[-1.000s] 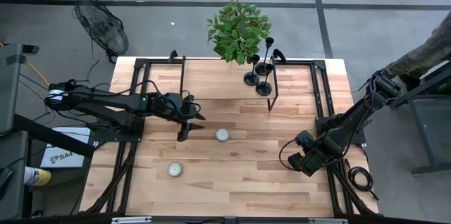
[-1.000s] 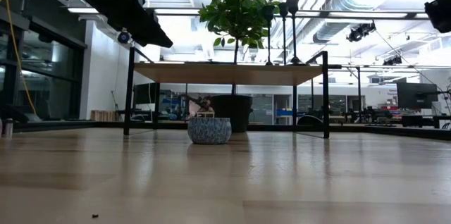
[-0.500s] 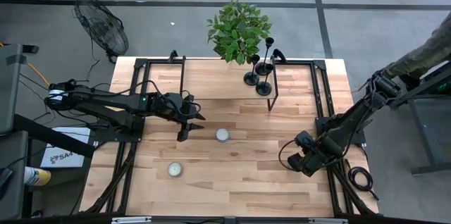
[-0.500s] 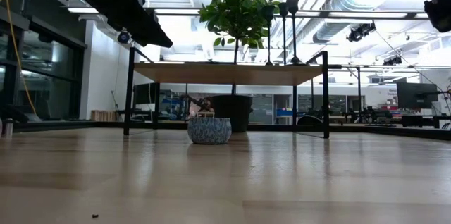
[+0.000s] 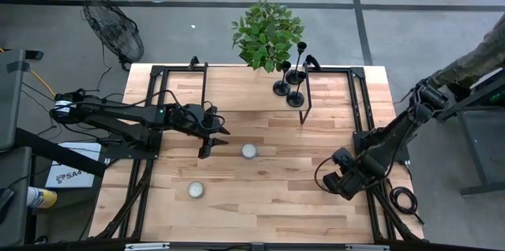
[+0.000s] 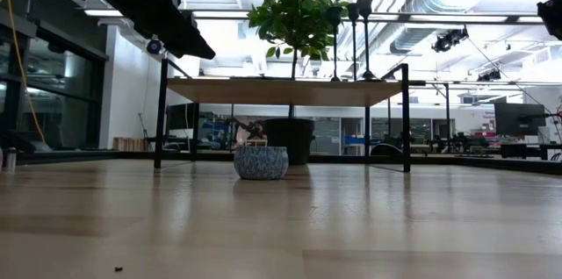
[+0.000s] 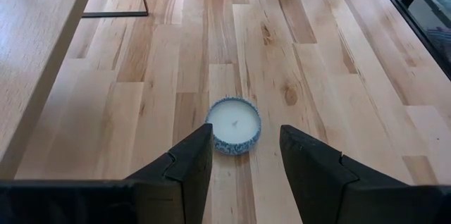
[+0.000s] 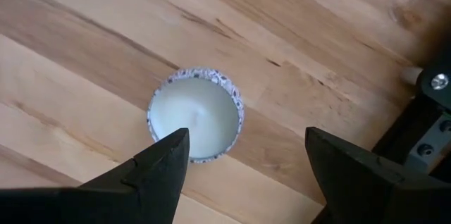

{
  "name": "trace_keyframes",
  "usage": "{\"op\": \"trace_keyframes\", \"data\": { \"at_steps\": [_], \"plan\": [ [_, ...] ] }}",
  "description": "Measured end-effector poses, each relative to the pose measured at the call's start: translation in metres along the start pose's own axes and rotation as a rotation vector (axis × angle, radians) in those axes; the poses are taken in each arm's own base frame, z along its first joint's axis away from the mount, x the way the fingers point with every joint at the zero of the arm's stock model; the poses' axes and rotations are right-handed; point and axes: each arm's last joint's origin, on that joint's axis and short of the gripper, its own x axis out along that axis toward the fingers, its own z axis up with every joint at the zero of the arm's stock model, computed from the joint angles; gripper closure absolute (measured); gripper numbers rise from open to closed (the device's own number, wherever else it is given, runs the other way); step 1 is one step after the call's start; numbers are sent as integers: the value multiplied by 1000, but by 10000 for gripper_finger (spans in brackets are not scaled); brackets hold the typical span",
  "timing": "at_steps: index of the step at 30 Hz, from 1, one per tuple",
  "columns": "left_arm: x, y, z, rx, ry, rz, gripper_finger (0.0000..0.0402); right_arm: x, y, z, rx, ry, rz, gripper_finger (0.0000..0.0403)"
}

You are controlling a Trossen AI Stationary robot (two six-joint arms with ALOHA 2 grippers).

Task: Pick & Place candle stick holders
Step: Put the white scented candle on the shelf

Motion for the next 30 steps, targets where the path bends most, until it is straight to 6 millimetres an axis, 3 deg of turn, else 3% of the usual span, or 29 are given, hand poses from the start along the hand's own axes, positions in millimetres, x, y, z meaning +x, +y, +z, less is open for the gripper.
{"op": "trace_keyframes", "data": {
  "at_steps": [23,26,30],
  "plan": [
    [0,0,0,0,0,2,238,-12,-18,9,100,1,-59,126],
    [0,0,0,0,0,3,238,-2,-25,12,104,27,-31,126],
    [0,0,0,0,0,3,238,17,-37,14,158,188,-26,126]
  ]
}}
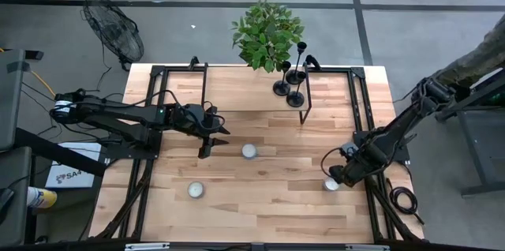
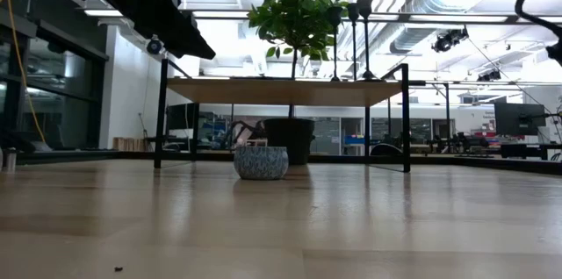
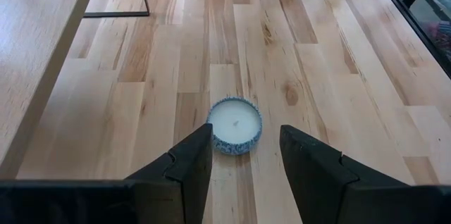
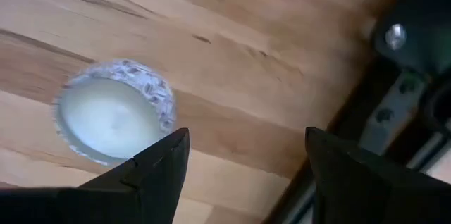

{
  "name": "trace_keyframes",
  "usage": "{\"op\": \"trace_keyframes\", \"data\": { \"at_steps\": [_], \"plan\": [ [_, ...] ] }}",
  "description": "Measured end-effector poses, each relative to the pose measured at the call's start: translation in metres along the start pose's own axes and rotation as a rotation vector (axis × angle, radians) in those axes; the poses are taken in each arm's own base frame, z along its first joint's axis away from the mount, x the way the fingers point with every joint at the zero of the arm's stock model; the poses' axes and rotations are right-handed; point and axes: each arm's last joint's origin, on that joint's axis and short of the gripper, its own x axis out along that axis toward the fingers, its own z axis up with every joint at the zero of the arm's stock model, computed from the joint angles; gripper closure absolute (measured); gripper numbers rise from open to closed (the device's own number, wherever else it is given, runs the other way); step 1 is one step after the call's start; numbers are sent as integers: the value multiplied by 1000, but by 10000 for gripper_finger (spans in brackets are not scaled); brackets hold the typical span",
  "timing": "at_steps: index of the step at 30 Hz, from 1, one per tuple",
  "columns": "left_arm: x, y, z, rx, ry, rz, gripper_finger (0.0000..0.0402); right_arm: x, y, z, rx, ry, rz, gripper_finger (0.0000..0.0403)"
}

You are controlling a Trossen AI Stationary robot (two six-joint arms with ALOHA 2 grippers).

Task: Pick & Place candle stick holders
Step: Put the white scented candle on the shelf

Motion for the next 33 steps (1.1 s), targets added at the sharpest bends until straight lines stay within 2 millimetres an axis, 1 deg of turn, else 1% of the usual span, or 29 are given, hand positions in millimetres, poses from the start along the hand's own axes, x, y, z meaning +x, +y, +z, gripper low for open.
{"op": "trace_keyframes", "data": {
  "at_steps": [3,7,11,20,25,33],
  "plan": [
    [0,0,0,0,0,0,238,0,1,1,-5,-17,33,126],
    [0,0,0,0,0,0,238,-6,4,-1,-28,-26,55,126],
    [0,0,0,0,0,0,238,-6,6,-1,-27,-40,70,126],
    [0,0,0,0,0,-3,238,6,17,2,-67,-30,27,126],
    [0,0,0,0,0,-3,238,8,22,1,-70,-25,51,126],
    [0,0,0,0,0,-2,238,12,23,0,-80,-26,22,126]
  ]
}}
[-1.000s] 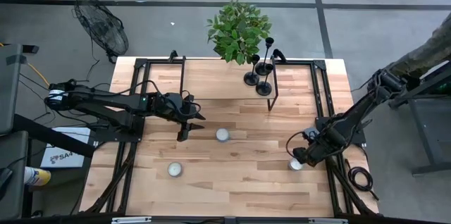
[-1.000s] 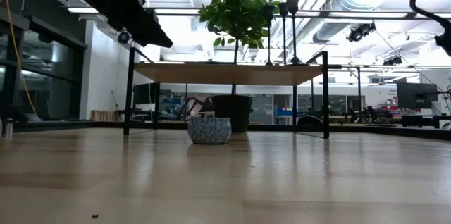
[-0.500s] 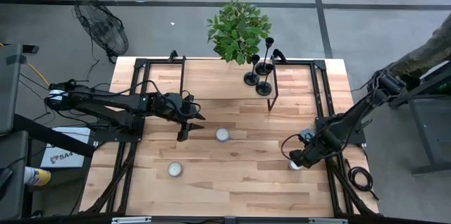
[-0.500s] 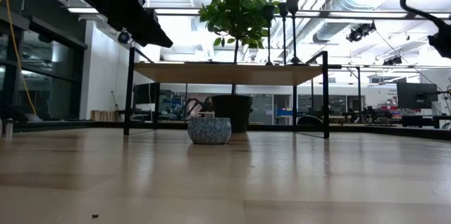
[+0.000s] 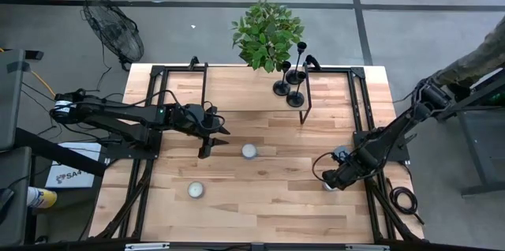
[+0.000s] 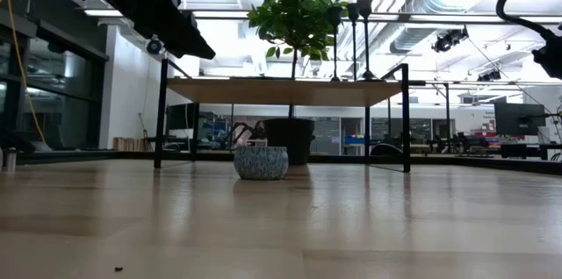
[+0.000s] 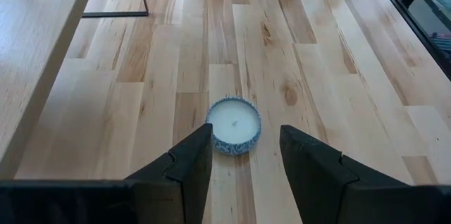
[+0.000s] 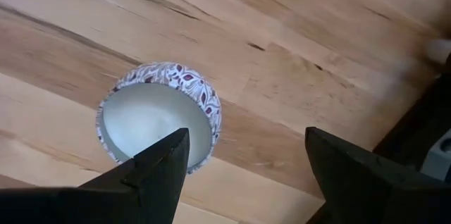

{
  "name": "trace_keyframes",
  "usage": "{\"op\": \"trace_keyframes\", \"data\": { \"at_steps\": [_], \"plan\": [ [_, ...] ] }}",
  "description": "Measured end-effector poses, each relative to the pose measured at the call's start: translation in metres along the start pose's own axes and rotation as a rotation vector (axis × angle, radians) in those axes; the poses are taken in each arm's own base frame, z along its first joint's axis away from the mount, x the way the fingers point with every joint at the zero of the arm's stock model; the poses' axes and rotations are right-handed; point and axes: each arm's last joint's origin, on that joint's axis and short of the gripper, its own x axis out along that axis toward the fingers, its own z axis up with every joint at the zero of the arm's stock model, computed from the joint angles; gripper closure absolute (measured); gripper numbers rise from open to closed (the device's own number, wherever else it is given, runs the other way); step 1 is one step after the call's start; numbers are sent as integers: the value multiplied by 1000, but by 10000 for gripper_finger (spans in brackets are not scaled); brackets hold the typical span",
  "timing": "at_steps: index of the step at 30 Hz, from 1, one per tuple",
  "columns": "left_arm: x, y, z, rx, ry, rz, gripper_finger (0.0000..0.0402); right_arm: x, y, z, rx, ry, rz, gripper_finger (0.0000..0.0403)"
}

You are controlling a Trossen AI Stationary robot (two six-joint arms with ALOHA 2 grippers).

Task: Pick & Place candle stick holders
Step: Put the white scented candle on the shelf

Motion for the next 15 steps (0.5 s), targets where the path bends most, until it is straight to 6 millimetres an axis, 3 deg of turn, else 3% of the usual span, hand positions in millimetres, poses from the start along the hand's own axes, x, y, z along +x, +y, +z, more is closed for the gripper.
{"op": "trace_keyframes", "data": {
  "at_steps": [15],
  "plan": [
    [0,0,0,0,0,0,238,4,4,0,-8,-3,-1,153]
  ]
}}
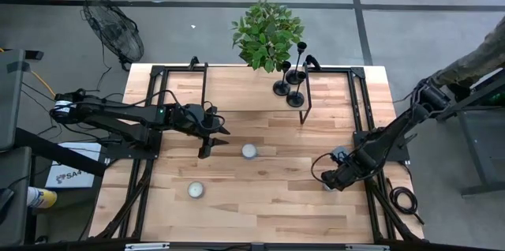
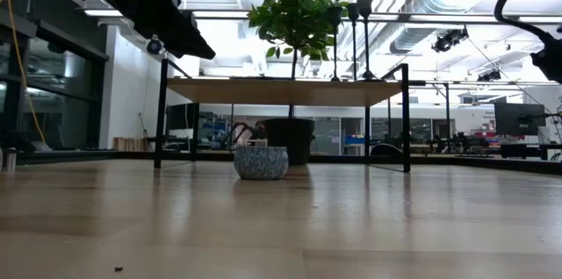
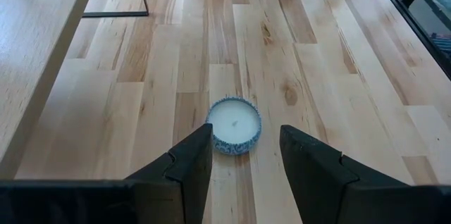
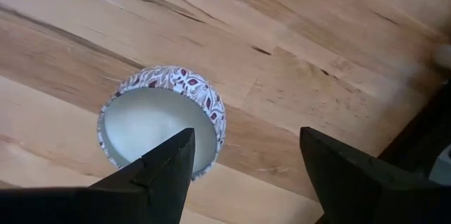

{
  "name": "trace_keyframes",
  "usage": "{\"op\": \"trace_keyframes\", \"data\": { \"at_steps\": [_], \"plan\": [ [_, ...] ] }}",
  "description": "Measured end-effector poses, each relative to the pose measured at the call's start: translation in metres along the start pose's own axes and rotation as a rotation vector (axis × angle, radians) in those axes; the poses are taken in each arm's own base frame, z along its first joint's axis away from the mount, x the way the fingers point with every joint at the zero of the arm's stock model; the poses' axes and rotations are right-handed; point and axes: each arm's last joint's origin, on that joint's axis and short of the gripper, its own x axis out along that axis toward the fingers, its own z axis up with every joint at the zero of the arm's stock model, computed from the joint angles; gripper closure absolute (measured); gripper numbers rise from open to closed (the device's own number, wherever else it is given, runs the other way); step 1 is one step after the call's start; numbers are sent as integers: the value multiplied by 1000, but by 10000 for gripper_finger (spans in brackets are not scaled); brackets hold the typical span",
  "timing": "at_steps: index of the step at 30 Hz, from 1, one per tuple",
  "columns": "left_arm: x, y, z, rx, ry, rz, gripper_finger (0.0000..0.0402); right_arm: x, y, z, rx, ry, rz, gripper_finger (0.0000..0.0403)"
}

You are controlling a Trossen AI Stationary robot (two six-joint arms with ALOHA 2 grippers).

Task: Pick & Place candle stick holders
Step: Put the white scented candle on the shelf

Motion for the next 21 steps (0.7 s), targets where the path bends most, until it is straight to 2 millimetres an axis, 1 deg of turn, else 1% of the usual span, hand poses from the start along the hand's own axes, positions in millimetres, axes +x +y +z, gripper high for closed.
{"op": "trace_keyframes", "data": {
  "at_steps": [10,21],
  "plan": [
    [0,0,0,0,0,0,238,1,0,0,-6,2,-7,161],
    [0,0,0,0,0,1,238,1,1,0,-15,3,-3,215]
  ]
}}
